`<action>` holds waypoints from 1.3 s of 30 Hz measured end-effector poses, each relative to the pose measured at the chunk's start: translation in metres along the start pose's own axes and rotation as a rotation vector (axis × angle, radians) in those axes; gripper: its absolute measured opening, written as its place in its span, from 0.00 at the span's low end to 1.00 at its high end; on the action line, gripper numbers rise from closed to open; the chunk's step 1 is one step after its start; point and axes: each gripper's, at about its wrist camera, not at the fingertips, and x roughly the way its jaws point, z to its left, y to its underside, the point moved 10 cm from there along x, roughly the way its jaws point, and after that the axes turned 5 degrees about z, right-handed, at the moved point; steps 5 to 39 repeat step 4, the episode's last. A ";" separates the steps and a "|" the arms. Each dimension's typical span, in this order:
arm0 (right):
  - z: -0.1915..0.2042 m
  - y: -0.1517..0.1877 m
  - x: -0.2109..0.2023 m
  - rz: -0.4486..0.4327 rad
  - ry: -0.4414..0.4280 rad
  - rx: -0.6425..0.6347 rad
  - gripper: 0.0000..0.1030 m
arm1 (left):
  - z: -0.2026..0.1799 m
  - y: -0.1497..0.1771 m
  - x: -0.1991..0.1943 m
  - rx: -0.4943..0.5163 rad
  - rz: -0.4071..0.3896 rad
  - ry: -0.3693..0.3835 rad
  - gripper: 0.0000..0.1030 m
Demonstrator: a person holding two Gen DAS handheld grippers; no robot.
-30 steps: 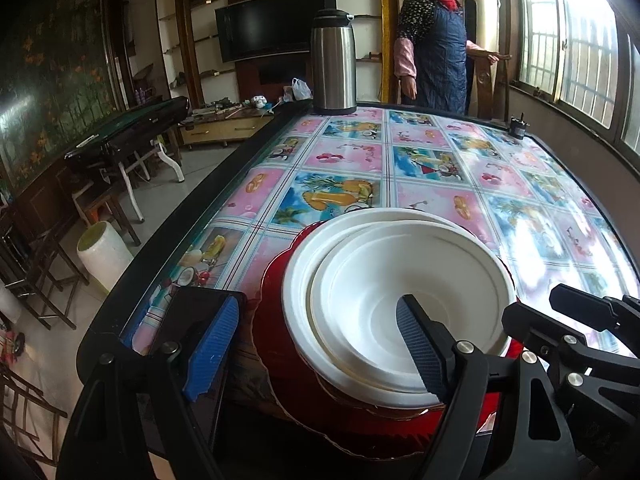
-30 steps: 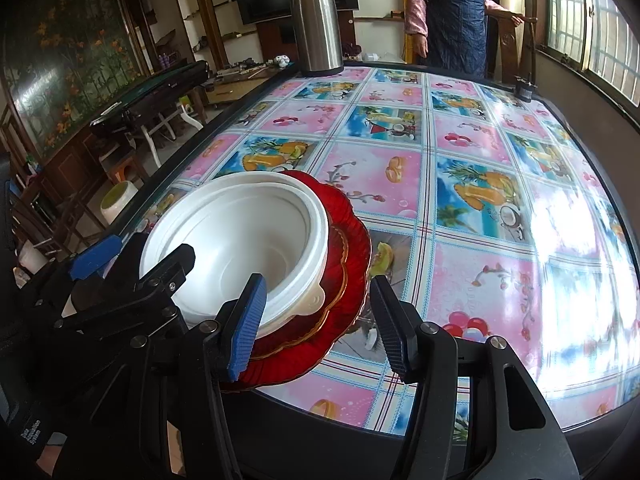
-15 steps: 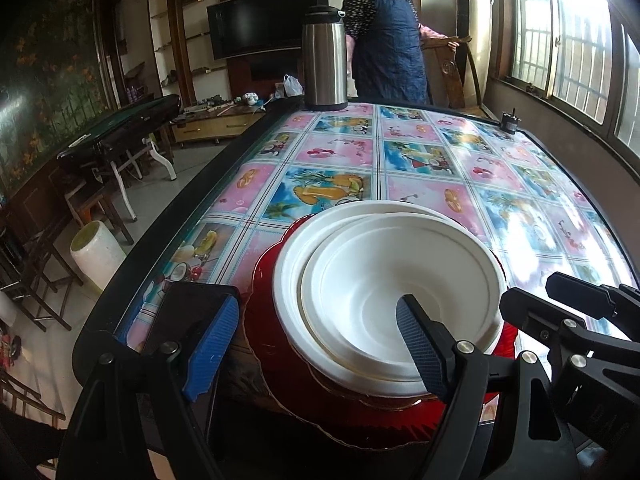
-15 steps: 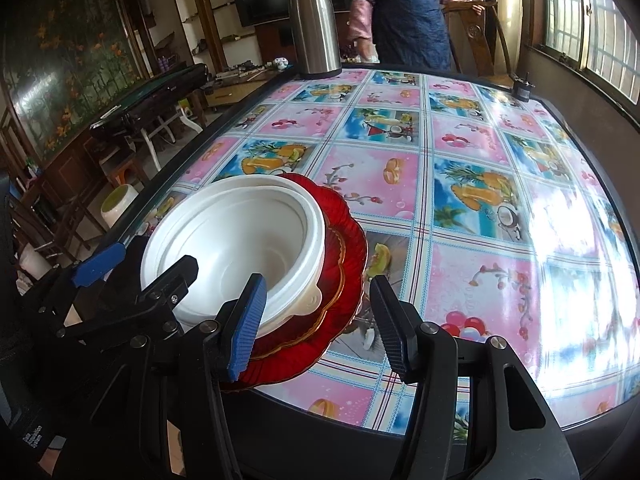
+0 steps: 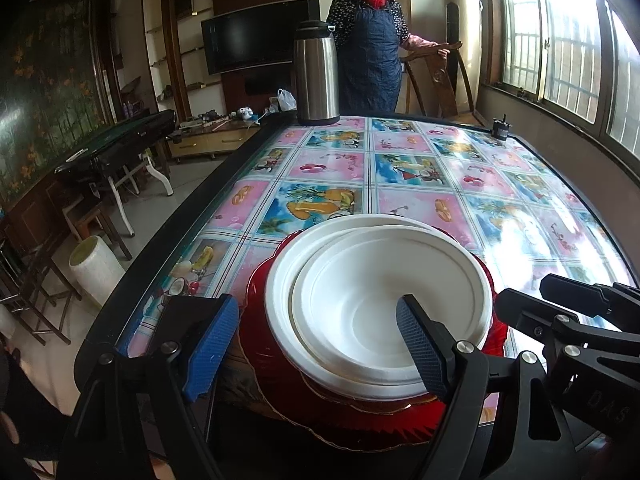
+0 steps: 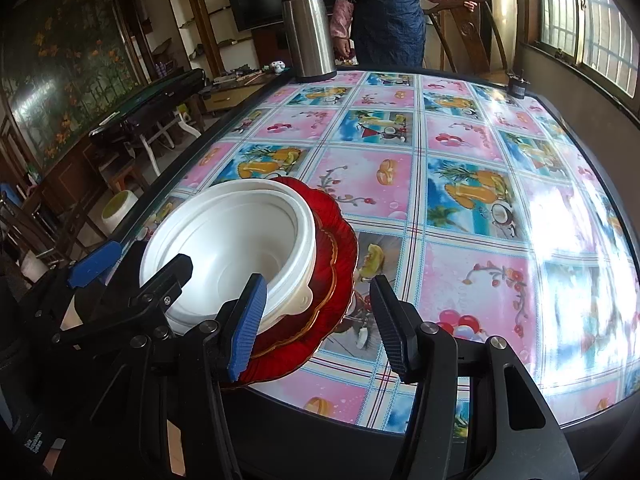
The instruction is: Organize plates and bowls
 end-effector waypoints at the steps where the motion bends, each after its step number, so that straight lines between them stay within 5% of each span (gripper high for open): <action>1: 0.000 0.000 -0.001 -0.002 -0.004 0.002 0.53 | -0.001 0.000 -0.001 0.003 -0.001 -0.002 0.79; 39: -0.003 -0.002 -0.004 -0.012 -0.009 0.005 0.53 | -0.003 -0.002 -0.005 0.004 -0.010 -0.003 0.79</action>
